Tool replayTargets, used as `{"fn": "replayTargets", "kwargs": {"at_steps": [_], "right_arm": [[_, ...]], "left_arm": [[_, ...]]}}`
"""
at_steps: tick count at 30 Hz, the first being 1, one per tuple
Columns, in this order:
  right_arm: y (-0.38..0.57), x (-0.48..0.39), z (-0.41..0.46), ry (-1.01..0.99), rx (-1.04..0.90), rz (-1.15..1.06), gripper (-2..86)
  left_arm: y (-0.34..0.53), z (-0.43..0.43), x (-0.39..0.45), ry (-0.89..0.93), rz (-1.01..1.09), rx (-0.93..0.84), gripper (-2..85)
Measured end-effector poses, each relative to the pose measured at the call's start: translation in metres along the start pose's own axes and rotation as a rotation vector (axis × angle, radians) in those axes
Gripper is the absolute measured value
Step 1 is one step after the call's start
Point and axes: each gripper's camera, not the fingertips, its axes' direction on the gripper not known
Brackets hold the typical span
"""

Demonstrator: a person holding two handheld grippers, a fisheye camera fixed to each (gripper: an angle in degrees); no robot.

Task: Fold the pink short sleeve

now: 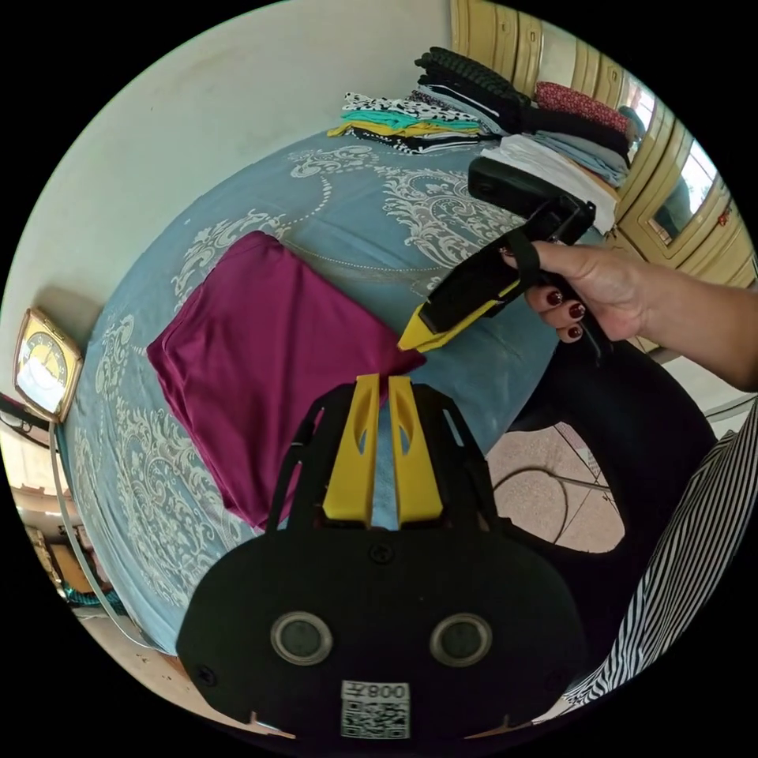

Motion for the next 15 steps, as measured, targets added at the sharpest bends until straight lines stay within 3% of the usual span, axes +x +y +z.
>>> {"fn": "replayTargets", "kwargs": {"at_steps": [15], "right_arm": [[-0.007, 0.062, -0.001, -0.21, -0.006, 0.117, 4.7]], "left_arm": [[0.058, -0.002, -0.06, 0.142, -0.229, 0.071, 1.9]]}}
